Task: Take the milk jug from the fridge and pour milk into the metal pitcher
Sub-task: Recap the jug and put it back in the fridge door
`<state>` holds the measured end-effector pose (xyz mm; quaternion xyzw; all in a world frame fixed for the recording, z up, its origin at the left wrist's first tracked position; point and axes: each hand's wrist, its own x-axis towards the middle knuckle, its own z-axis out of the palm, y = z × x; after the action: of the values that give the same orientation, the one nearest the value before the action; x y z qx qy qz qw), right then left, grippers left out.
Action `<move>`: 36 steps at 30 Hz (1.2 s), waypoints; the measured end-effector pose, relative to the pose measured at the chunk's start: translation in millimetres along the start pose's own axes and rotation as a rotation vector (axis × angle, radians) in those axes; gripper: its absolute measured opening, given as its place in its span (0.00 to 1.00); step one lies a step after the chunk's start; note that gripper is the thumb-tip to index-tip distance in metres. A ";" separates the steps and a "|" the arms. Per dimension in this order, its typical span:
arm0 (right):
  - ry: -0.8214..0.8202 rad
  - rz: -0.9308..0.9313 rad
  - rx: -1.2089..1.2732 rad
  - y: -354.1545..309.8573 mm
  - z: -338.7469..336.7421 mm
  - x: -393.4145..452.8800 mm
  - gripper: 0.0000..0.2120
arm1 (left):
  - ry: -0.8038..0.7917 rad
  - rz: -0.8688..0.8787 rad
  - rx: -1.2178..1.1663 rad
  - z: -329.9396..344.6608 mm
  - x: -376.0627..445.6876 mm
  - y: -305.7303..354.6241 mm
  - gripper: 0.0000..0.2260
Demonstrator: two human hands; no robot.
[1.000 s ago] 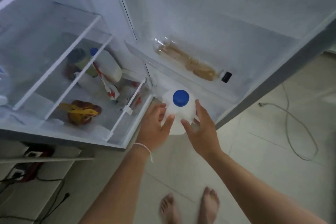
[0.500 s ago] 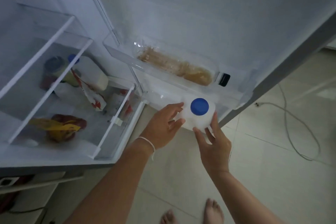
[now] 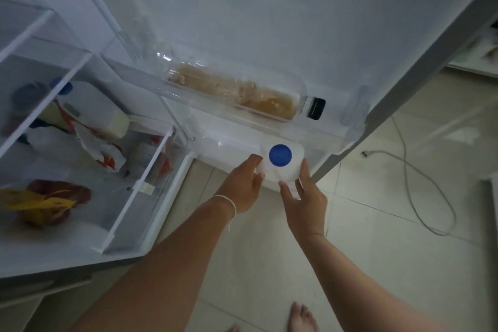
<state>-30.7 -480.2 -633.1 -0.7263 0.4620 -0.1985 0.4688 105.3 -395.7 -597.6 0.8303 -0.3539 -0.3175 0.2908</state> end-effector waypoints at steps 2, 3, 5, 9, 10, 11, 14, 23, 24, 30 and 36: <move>-0.022 0.024 -0.007 3.3 1.2 6.6 0.39 | 0.007 -0.010 0.017 4.8 5.3 1.9 0.13; -0.030 0.032 -0.009 4.8 2.0 8.6 0.38 | 0.006 -0.014 0.032 6.2 7.8 2.2 0.12; -0.044 0.054 -0.001 7.8 3.5 10.6 0.38 | 0.011 -0.021 0.065 9.0 11.5 3.0 0.10; -0.067 0.125 0.083 7.8 6.4 11.5 0.37 | 0.021 -0.063 0.083 13.8 15.4 2.8 0.09; -0.071 0.132 0.099 7.0 7.8 11.5 0.37 | 0.025 -0.071 0.080 14.8 16.4 2.2 0.09; -0.071 0.131 0.114 5.8 8.6 11.7 0.37 | 0.028 -0.077 0.073 15.8 17.6 1.7 0.08; -0.041 0.125 0.163 1.3 8.6 15.2 0.34 | 0.030 -0.088 0.056 17.2 18.0 2.0 0.08; -0.037 0.193 0.212 -14.3 8.2 14.4 0.28 | 0.029 -0.116 0.088 14.1 11.7 5.9 0.14; -0.033 0.199 0.221 -14.5 8.9 14.4 0.26 | 0.024 -0.118 0.099 13.1 11.8 6.1 0.15; -0.040 0.200 0.202 -19.0 11.2 11.3 0.13 | -0.012 -0.162 0.088 6.0 8.1 5.6 0.19; -0.082 0.194 0.016 -26.0 1.5 -10.9 0.29 | 0.004 -0.155 0.105 -10.8 -29.5 0.5 0.25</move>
<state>-22.4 -466.7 -609.8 -0.6820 0.5090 -0.1260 0.5098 96.9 -370.4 -581.0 0.8700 -0.3041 -0.3183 0.2221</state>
